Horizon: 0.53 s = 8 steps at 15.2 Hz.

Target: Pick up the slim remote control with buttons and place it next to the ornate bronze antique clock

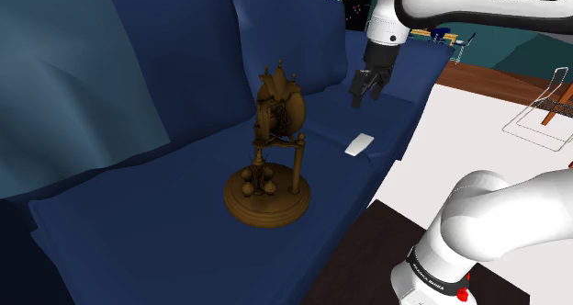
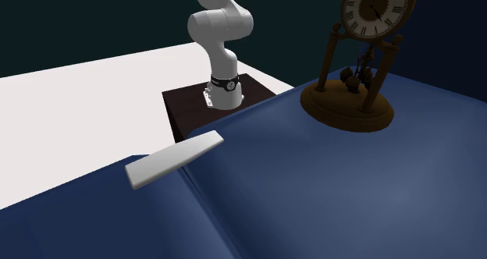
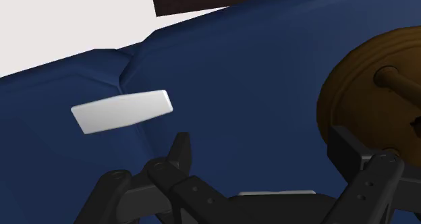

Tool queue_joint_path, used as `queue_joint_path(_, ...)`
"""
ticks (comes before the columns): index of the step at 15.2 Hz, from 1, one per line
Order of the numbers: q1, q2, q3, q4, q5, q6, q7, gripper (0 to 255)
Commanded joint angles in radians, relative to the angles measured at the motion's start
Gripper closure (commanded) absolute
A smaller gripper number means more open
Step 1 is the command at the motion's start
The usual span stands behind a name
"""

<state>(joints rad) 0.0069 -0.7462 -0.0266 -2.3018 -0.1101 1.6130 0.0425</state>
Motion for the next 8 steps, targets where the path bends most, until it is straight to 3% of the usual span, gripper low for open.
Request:
queue_joint_path(1, 0.0, 0.0, 0.0, 0.0, 0.0, 0.0, 0.0, 0)
queue_joint_path(8, -0.109, 0.189, -0.026, -0.009, 0.0, 0.176, 0.217, 0)
